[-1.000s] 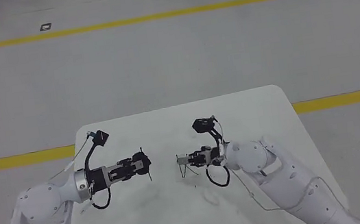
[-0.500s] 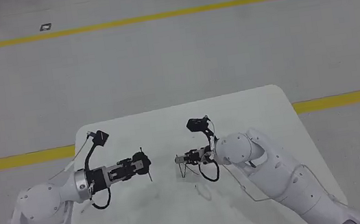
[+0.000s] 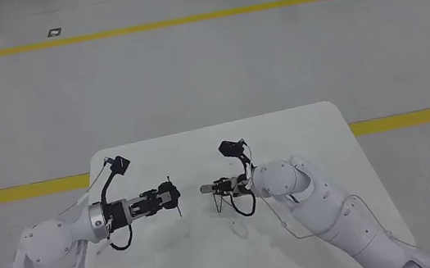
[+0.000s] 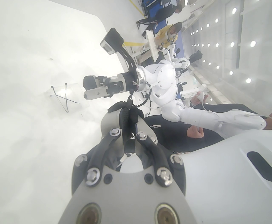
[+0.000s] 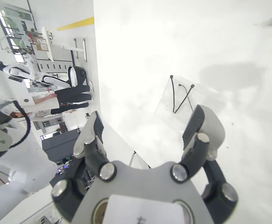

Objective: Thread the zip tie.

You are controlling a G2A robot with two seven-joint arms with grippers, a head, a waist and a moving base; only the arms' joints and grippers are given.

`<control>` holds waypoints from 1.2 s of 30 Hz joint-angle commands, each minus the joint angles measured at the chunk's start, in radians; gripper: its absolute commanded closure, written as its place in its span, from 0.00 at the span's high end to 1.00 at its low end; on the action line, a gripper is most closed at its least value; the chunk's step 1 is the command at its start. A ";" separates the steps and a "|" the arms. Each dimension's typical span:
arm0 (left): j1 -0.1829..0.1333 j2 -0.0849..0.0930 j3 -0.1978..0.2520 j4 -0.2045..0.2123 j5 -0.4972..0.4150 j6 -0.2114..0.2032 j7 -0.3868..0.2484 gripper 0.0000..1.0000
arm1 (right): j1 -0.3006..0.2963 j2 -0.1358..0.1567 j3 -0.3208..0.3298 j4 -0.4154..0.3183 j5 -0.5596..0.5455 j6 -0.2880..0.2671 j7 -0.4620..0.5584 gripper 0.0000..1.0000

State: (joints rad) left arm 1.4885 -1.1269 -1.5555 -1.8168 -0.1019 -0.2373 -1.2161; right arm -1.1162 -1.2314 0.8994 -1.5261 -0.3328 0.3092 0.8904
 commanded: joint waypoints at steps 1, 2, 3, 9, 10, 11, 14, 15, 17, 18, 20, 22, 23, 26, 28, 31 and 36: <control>0.000 0.000 0.000 0.000 0.000 0.000 0.000 0.00 | 0.010 -0.008 -0.019 0.026 0.013 0.001 -0.024 1.00; 0.000 0.000 0.000 0.000 0.000 0.000 0.000 0.00 | 0.015 -0.013 -0.030 0.041 0.016 0.001 -0.035 1.00; 0.000 0.000 0.000 0.000 0.000 0.000 0.000 0.00 | 0.021 -0.019 -0.041 0.060 0.035 0.001 -0.048 1.00; 0.000 0.000 0.000 0.000 0.000 0.000 0.000 0.00 | 0.047 -0.040 -0.079 0.126 0.061 0.025 -0.084 1.00; 0.000 0.000 0.000 0.000 0.000 0.000 0.000 0.00 | 0.048 -0.042 -0.083 0.136 0.059 0.031 -0.088 1.00; 0.000 0.000 0.000 0.000 0.000 0.000 0.000 0.00 | 0.048 -0.043 -0.085 0.140 0.060 0.031 -0.092 1.00; 0.000 0.000 0.000 0.000 0.000 0.000 0.000 0.00 | 0.045 -0.046 -0.084 0.158 0.048 0.031 -0.110 1.00; 0.000 0.000 0.000 0.000 0.000 0.000 0.000 0.00 | 0.043 -0.047 -0.084 0.159 0.046 0.031 -0.112 1.00; 0.000 0.000 0.000 0.000 0.000 0.000 0.000 0.00 | 0.043 -0.047 -0.083 0.164 0.015 0.031 -0.120 1.00; 0.000 0.000 0.000 0.000 0.000 0.000 0.000 0.00 | 0.043 -0.047 -0.083 0.164 0.015 0.031 -0.120 1.00; 0.000 0.000 0.000 0.000 0.000 0.000 0.000 0.00 | 0.043 -0.047 -0.083 0.164 0.015 0.031 -0.120 1.00; 0.000 0.000 0.000 0.000 0.000 0.000 0.000 0.00 | 0.043 -0.047 -0.083 0.164 0.015 0.031 -0.120 1.00; 0.000 0.000 0.000 0.000 0.000 0.000 0.000 0.00 | 0.043 -0.047 -0.083 0.164 0.015 0.031 -0.120 1.00; 0.000 0.000 0.000 0.000 0.000 0.000 0.000 0.00 | 0.030 -0.047 -0.082 0.165 0.022 0.017 -0.139 1.00; 0.000 0.000 0.000 0.000 0.000 0.000 0.000 0.00 | 0.029 -0.048 -0.082 0.165 0.021 0.016 -0.139 1.00; 0.000 0.000 0.000 0.000 0.000 0.000 0.000 0.00 | 0.031 -0.050 -0.085 0.171 0.013 0.031 -0.142 1.00; 0.000 0.000 0.000 0.000 0.000 0.000 0.000 0.00 | 0.040 -0.056 -0.085 0.189 0.013 0.031 -0.147 0.71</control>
State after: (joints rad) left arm 1.4885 -1.1269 -1.5555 -1.8168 -0.1019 -0.2373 -1.2161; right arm -1.0778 -1.2866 0.8138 -1.3391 -0.3208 0.3403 0.7442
